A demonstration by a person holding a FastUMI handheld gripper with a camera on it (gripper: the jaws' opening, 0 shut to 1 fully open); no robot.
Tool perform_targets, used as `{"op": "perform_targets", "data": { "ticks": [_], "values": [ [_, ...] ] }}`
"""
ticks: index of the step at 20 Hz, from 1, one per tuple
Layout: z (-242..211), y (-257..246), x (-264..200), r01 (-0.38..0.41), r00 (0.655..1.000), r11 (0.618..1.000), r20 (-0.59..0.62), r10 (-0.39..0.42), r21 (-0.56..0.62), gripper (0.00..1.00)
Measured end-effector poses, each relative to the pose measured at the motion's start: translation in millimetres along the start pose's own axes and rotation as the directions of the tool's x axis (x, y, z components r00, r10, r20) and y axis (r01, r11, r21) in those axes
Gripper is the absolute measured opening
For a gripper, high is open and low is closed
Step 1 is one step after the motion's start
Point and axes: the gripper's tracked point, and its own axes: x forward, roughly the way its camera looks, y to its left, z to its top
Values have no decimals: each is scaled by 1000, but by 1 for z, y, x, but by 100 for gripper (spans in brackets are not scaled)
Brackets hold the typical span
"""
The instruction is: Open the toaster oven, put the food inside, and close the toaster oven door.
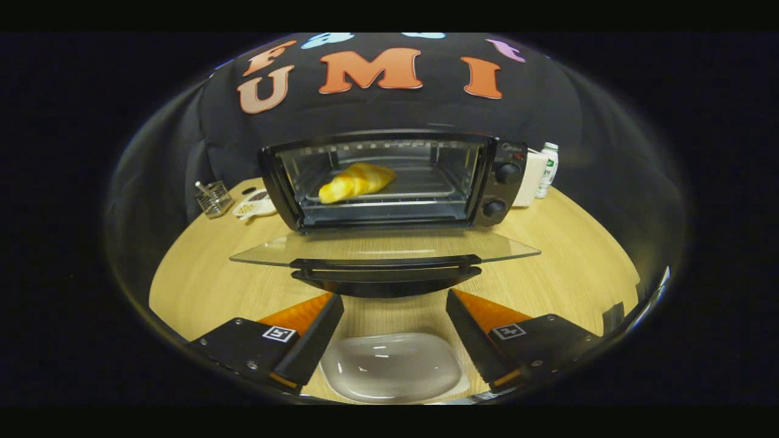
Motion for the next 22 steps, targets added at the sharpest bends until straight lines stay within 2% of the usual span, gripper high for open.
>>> {"op": "perform_targets", "data": {
  "ticks": [6,10,16,22],
  "values": [
    [66,10,2,-12,994,1000,112,12,0,100],
    [91,13,12,-10,990,1000,140,10,1,100],
    [129,9,24,-6,982,998,189,-6,65,100],
    [180,-4,-26,15,956,998,292,-33,64,100]
  ]
}}
